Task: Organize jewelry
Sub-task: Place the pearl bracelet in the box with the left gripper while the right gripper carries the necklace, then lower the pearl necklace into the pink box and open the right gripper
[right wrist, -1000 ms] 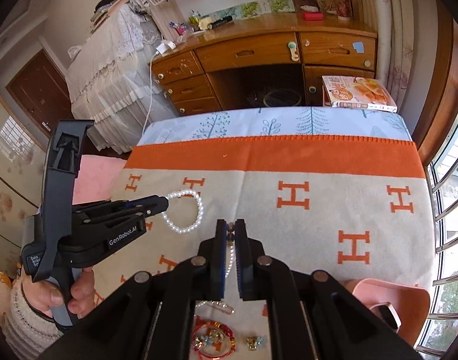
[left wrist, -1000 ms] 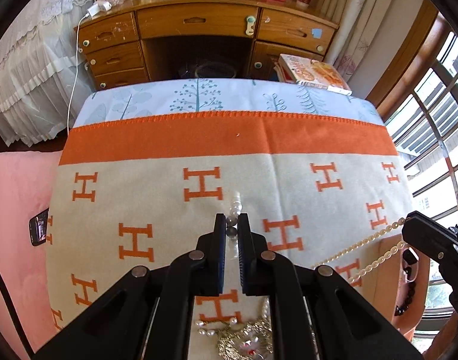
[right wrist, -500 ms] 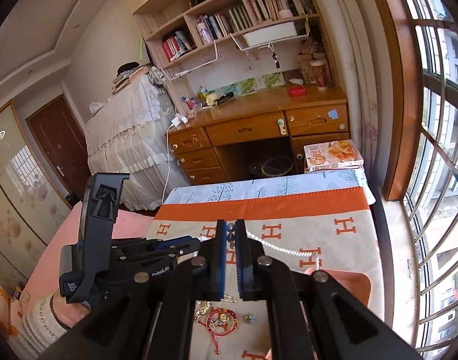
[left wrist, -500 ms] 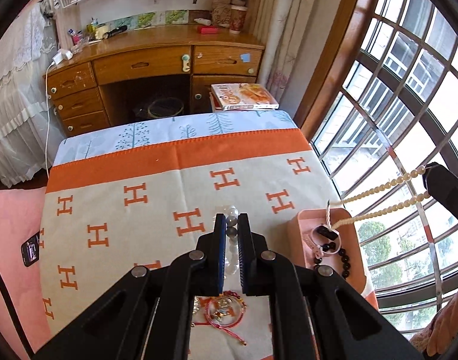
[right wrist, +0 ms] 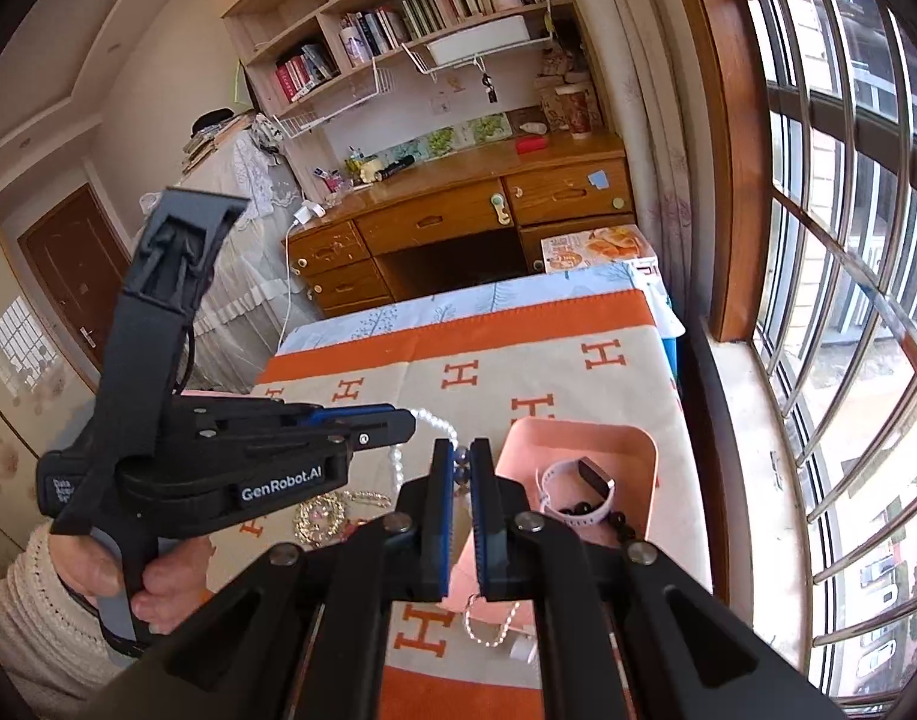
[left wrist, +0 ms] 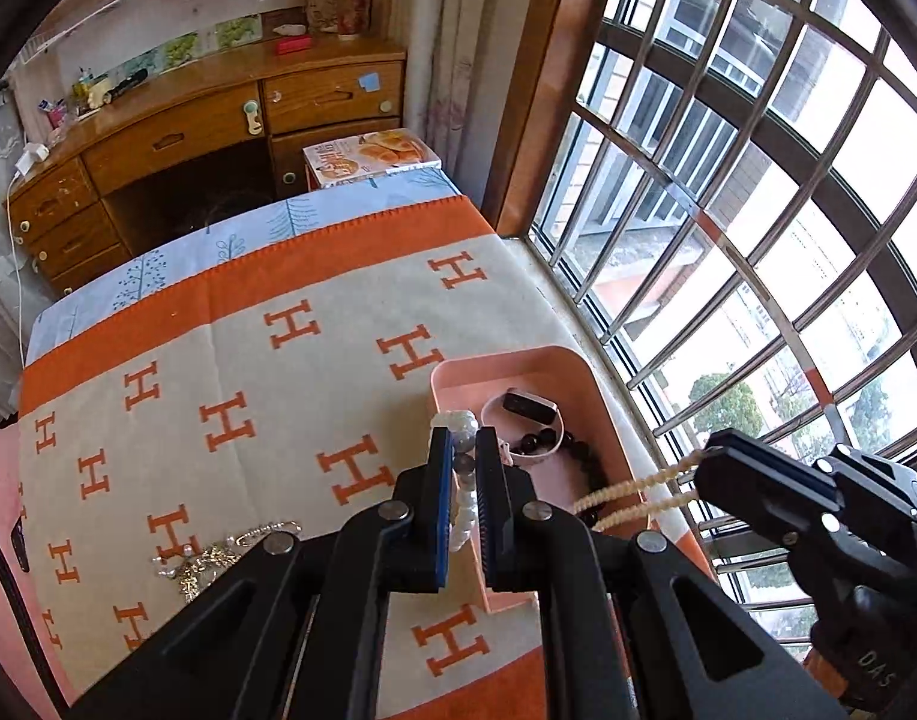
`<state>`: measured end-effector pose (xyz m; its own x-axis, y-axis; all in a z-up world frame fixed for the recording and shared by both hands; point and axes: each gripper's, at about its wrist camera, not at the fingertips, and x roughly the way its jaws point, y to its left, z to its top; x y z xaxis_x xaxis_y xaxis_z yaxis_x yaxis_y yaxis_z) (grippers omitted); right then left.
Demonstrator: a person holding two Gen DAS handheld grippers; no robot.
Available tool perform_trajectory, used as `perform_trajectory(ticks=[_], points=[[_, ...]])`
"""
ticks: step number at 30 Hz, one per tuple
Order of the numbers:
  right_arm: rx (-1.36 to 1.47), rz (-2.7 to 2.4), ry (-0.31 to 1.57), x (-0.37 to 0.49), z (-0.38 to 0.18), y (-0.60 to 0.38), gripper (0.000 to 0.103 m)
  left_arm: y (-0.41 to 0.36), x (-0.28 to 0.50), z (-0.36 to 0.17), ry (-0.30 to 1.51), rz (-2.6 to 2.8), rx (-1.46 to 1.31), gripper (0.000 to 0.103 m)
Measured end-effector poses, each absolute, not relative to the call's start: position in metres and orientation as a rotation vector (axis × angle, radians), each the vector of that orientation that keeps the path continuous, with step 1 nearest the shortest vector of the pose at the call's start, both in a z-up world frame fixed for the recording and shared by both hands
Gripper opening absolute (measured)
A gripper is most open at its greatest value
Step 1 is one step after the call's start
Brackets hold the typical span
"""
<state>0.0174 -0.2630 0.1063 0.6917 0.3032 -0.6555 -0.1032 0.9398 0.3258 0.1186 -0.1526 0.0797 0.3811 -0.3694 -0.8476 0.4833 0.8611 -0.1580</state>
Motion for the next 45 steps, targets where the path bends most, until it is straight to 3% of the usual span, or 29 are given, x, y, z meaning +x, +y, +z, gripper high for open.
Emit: perform_trajectory(ticks=[5,13,26,31,34,45], points=[[0.323,0.22,0.814,0.016,0.086,-0.275,0.005,-0.168,0.116,0.066,1.079,-0.563,0.149,0.005],[0.336,0.257,0.683,0.008,0.119,-0.275,0.005,-0.177,0.12,0.047,1.132,-0.596,0.162,0.005],[0.371,0.206,0.655,0.02,0.121,-0.293,0.005,-0.18,0.12,-0.002,1.249,-0.613,0.206,0.006],[0.38,0.192,0.71,0.027,0.105,-0.292,0.005,-0.174,0.122,-0.003,1.252,-0.588,0.198,0.033],[0.386,0.191,0.737,0.03,0.097,-0.292,0.005,-0.168,0.12,0.001,1.238,-0.584,0.189,0.044],[0.353,0.23,0.683,0.014,0.112,-0.279,0.006,-0.149,0.113,0.022,1.155,-0.557,0.2,0.051]])
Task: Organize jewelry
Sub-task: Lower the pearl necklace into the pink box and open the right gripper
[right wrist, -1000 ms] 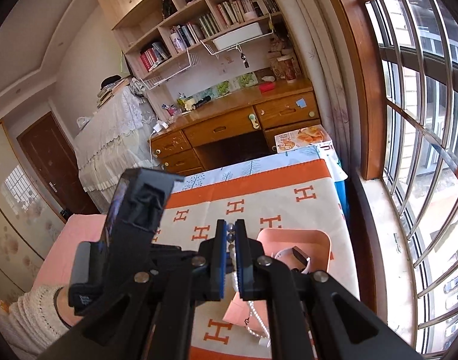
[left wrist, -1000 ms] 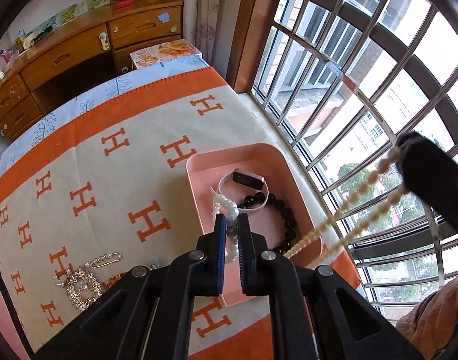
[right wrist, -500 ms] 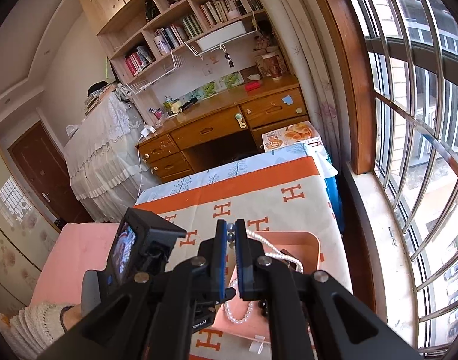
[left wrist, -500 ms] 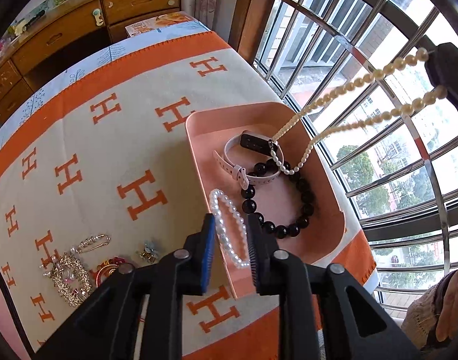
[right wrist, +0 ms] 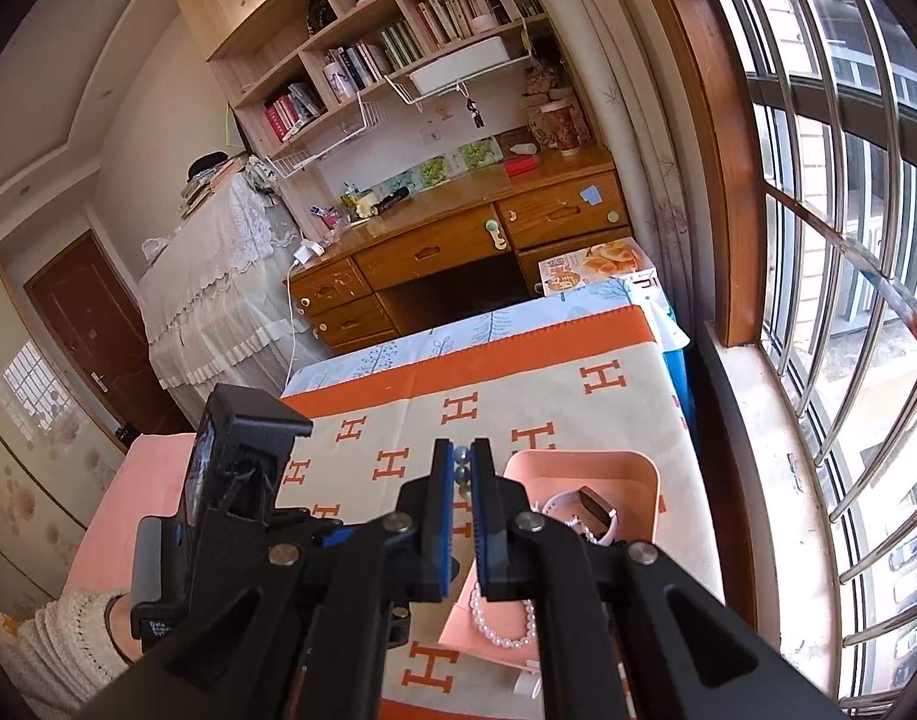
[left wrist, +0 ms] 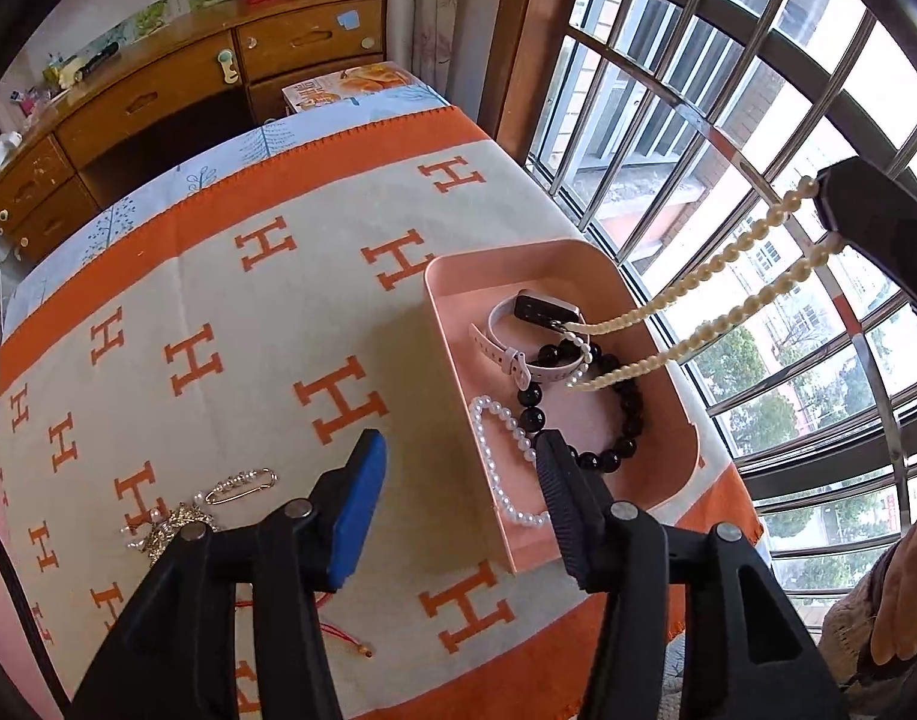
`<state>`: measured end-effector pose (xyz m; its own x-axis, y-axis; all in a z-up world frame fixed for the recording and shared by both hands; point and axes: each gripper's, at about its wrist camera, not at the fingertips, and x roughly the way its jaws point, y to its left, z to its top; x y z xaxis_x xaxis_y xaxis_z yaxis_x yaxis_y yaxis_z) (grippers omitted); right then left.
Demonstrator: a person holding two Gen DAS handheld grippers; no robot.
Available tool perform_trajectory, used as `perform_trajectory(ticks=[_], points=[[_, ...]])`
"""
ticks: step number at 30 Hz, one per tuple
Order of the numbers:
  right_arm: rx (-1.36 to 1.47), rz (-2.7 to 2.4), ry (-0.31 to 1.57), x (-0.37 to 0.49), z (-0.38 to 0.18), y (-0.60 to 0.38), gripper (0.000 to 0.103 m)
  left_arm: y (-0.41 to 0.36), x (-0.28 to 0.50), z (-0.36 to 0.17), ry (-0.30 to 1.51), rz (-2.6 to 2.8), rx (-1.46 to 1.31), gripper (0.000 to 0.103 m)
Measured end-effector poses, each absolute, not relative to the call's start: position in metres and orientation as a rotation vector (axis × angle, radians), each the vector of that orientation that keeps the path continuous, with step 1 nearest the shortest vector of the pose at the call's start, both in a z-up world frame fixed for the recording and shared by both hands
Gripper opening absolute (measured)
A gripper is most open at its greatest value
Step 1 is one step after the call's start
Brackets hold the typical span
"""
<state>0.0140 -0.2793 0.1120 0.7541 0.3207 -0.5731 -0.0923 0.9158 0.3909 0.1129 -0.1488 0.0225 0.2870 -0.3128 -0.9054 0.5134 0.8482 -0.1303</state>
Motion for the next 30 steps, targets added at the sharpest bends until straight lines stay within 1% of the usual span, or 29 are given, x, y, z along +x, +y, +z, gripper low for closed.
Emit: perform_trajectory(ticks=[4,8,18,24,26,28,30], points=[[0.32,0.221,0.632,0.005,0.125,-0.274,0.005,-0.138,0.111,0.026,1.143,-0.541,0.191,0.051],[0.286,0.193,0.623,0.005,0.127,-0.271,0.005,-0.129,0.11,0.026,1.148,-0.527,0.18,0.051],[0.256,0.121,0.699,0.014,0.106,-0.27,0.006,-0.105,0.107,0.027,1.133,-0.496,0.168,0.051],[0.23,0.134,0.795,0.021,0.093,-0.26,0.006,-0.077,0.11,0.031,1.119,-0.453,0.143,0.051],[0.221,0.136,0.818,0.022,0.088,-0.255,0.006,-0.065,0.111,0.032,1.117,-0.431,0.127,0.055],[0.218,0.135,0.83,0.023,0.086,-0.252,0.006,-0.05,0.114,0.033,1.111,-0.405,0.11,0.061],[0.215,0.131,0.837,0.024,0.084,-0.249,0.006,-0.036,0.116,0.034,1.107,-0.379,0.093,0.062]])
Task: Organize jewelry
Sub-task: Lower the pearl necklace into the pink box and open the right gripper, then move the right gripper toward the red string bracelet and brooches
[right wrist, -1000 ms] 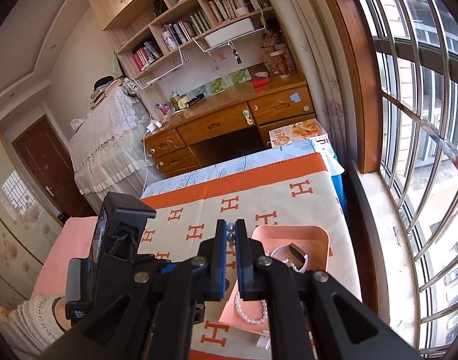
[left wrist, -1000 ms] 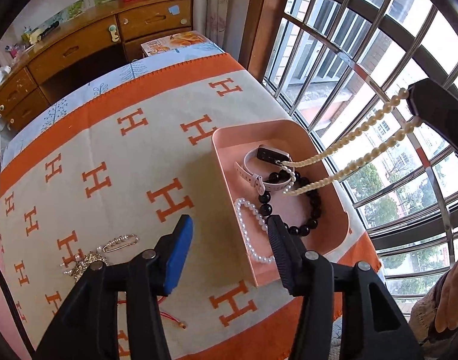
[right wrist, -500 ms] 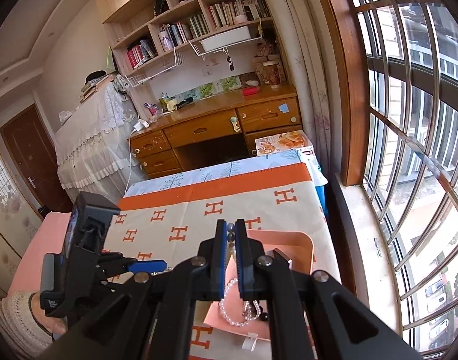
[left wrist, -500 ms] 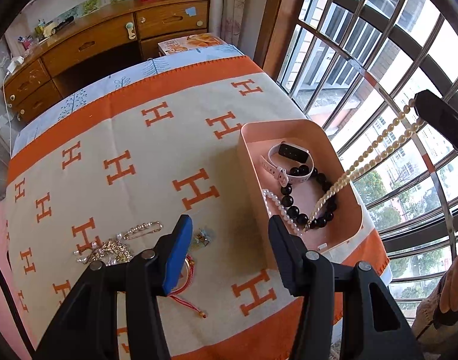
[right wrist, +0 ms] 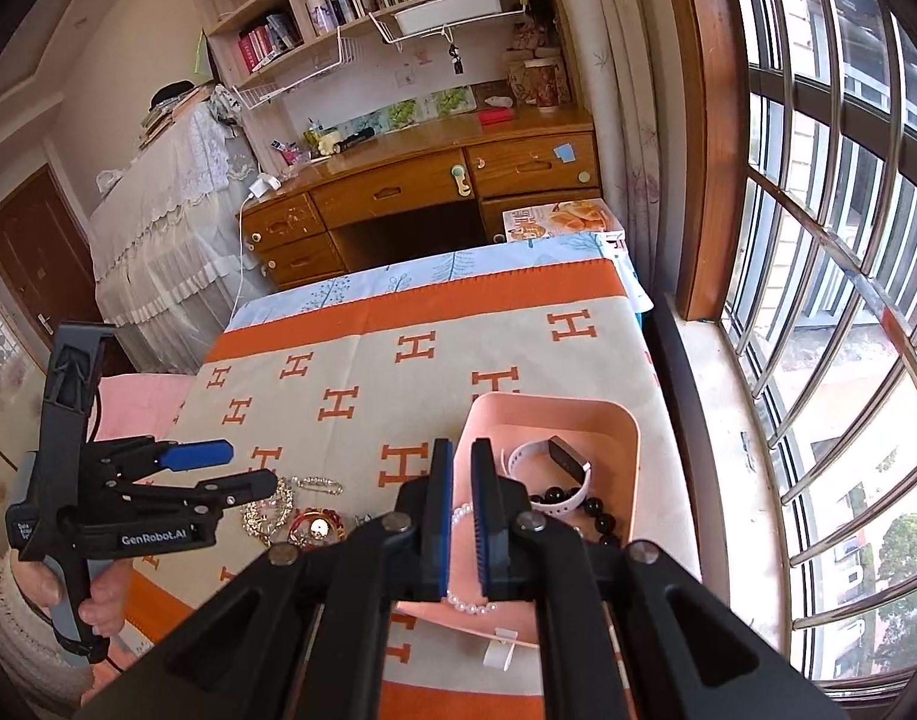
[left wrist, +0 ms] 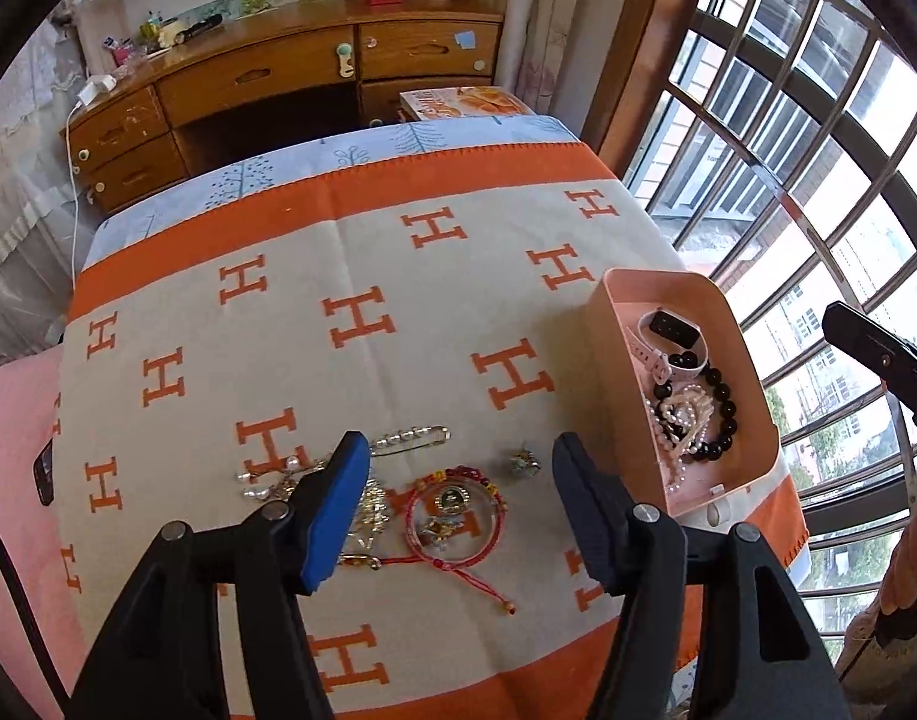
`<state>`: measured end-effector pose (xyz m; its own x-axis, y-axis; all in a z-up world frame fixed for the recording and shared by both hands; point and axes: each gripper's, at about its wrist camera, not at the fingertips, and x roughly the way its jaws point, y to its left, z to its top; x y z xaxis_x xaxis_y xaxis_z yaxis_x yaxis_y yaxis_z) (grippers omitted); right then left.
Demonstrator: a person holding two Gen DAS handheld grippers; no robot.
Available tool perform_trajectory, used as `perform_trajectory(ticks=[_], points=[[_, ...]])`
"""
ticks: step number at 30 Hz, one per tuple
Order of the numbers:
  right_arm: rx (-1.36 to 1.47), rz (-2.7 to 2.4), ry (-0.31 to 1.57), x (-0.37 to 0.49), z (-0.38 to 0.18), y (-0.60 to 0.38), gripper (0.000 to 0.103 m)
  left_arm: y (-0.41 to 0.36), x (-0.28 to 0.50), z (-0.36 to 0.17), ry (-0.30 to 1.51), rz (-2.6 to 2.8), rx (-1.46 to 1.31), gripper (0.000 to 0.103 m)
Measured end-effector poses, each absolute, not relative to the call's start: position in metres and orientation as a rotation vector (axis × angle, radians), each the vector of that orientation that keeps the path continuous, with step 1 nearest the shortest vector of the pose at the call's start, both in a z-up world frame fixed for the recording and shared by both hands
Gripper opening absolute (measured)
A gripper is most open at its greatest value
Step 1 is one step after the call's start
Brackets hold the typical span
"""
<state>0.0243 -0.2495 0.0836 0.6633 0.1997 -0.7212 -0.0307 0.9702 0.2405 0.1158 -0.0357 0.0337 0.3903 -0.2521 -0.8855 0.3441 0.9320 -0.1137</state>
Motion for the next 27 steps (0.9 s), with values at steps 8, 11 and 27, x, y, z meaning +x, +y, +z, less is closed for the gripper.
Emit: perform_trajectory(ticks=[8,11,27], points=[[0.207,0.148,0.866,0.029,0.08,-0.234,0.009,0.019,0.116,0.035,1.09,-0.287,0.039,0.062],[0.197,0.169,0.881,0.03,0.078,-0.223,0.021,0.037,0.113,0.034,1.088,-0.26,0.027,0.062],[0.112,0.264,0.95,0.043,0.063,-0.157,0.032,0.103,0.104,0.002,1.121,-0.18,-0.027,0.073]])
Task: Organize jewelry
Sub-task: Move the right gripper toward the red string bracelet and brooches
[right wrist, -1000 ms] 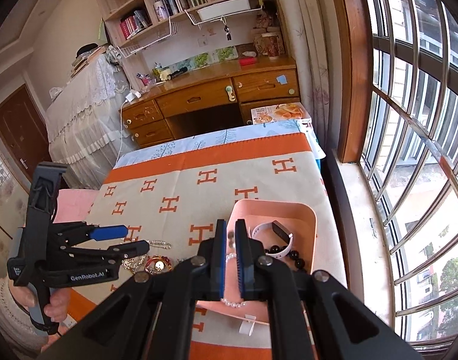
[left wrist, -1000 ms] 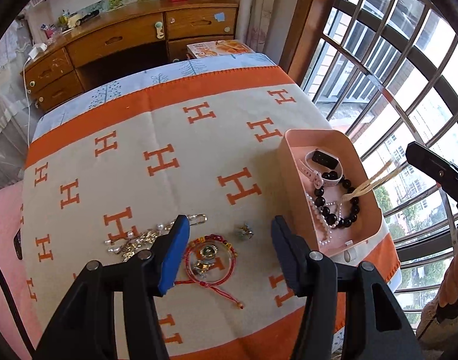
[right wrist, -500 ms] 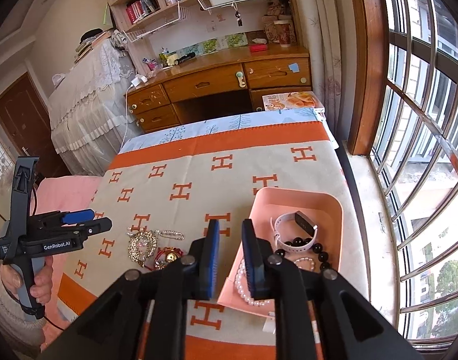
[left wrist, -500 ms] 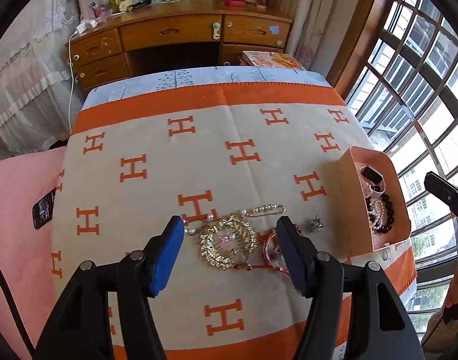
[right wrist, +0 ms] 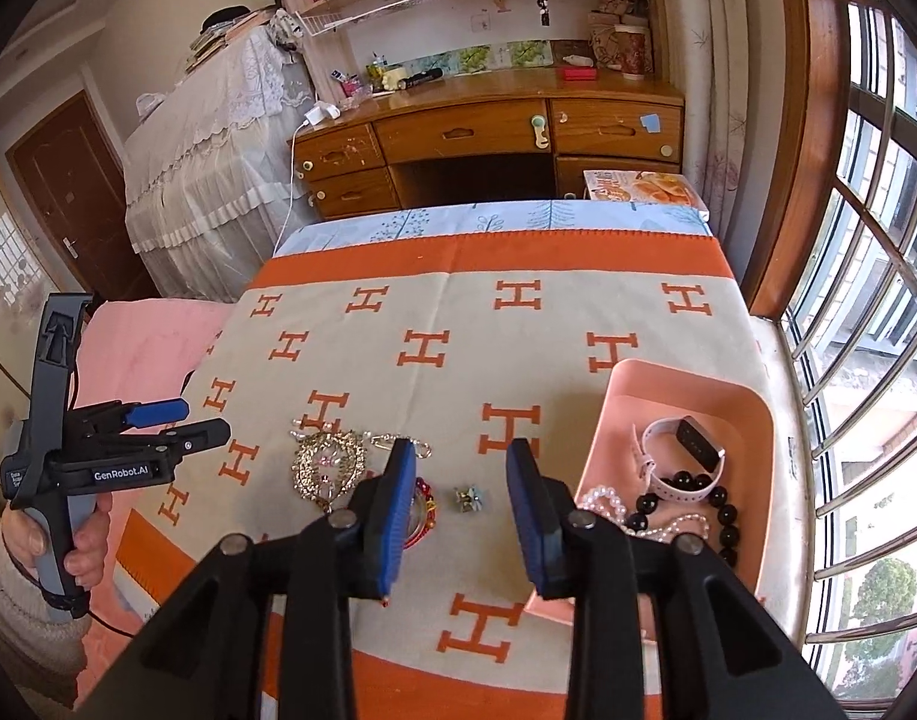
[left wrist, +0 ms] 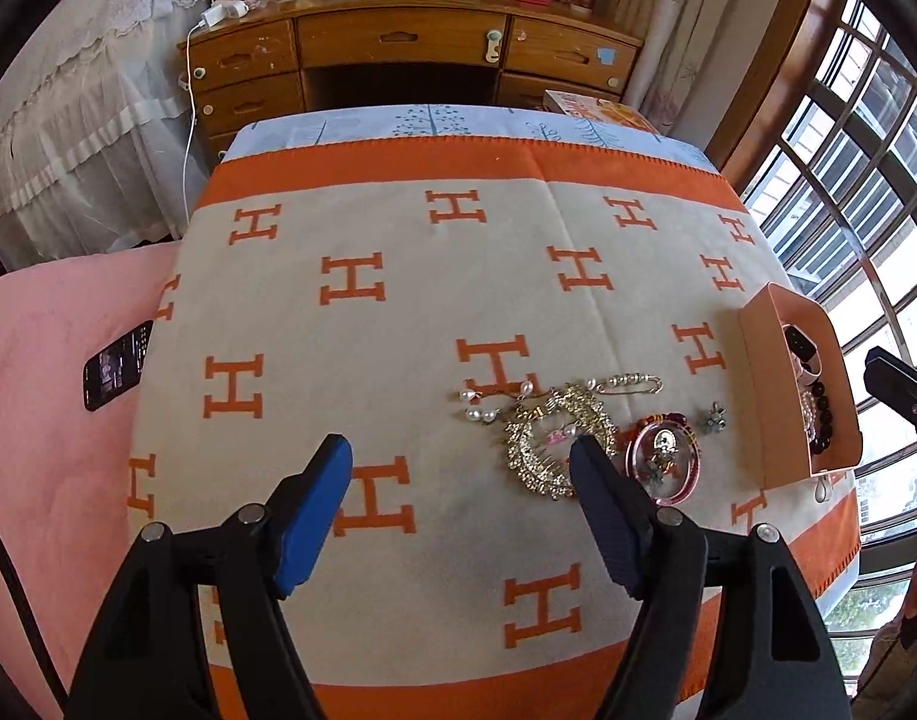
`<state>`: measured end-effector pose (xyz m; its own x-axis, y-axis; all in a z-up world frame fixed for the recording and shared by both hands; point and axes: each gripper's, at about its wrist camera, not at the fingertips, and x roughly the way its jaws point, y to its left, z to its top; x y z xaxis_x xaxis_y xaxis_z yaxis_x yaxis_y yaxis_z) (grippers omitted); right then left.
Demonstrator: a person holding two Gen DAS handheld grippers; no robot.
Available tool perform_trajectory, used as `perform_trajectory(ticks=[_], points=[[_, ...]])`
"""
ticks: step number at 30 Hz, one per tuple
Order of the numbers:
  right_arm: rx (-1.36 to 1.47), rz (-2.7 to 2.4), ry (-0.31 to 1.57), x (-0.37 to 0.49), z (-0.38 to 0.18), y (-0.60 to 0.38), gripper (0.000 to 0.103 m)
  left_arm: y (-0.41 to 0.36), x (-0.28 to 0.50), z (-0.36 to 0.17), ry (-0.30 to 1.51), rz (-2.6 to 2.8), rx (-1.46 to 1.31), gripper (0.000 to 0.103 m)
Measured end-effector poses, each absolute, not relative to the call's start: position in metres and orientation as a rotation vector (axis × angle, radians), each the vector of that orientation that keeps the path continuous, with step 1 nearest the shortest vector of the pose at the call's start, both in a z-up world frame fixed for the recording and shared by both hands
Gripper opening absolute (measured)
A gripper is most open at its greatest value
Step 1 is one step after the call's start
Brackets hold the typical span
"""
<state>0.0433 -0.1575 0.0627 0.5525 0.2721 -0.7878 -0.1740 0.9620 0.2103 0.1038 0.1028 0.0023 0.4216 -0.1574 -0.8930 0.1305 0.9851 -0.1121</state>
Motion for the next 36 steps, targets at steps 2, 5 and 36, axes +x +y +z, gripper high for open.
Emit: perform_trajectory(ticks=[2,5,36], points=[[0.11,0.28,0.978,0.046,0.057,-0.151,0.032,0.106,0.103,-0.007,1.136,-0.183,-0.032,0.073],[0.127,0.308,1.037,0.052,0.043,-0.143,0.032,0.107,0.102,-0.025,1.177,-0.196,-0.041,0.073],[-0.031,0.214,1.35,0.093,-0.057,-0.08,0.011,0.097,0.123,-0.061,1.262,-0.254,-0.058,0.073]])
